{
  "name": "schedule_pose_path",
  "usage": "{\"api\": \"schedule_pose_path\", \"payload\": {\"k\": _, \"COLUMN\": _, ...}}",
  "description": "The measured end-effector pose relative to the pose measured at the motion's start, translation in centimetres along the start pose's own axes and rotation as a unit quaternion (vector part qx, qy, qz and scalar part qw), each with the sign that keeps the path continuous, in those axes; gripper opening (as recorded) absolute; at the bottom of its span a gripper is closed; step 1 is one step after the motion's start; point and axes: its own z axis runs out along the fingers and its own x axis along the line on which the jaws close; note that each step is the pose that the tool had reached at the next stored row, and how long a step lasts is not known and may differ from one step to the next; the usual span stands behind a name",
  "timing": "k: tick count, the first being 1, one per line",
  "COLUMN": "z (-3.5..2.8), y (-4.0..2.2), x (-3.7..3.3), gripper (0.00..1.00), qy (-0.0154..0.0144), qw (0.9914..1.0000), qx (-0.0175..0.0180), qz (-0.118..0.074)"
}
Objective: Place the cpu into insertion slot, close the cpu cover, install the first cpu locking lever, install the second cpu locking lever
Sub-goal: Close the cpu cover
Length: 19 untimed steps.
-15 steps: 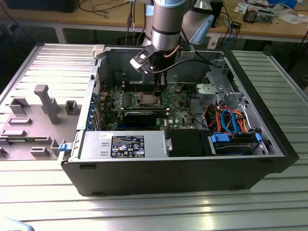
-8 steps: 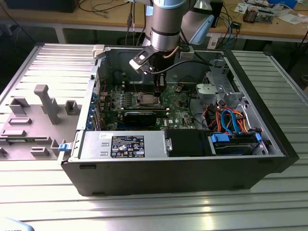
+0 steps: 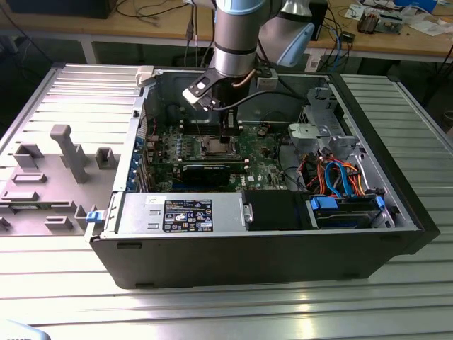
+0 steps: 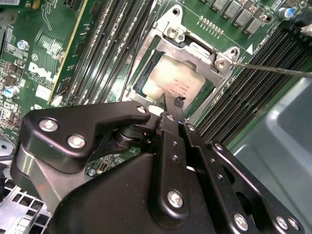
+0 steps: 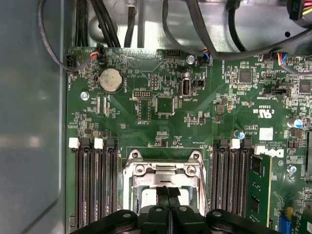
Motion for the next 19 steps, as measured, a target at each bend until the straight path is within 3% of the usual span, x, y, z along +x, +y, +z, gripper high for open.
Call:
{"api": "schedule_pose_path", "payload": {"k": 6, "z": 0.62, "y": -0.59, "x": 0.04, "gripper": 0.11, "qy": -0.0001, "qw": 1.0, "qx": 0.0001, "qz": 0.0}}
{"api": "schedule_pose_path", "payload": {"k": 19, "z": 1.32, "y": -1.11, "x": 0.08, "gripper": 0.11, "qy": -0.0004, "qw": 1.0, "qx": 0.0002, "qz": 0.0}}
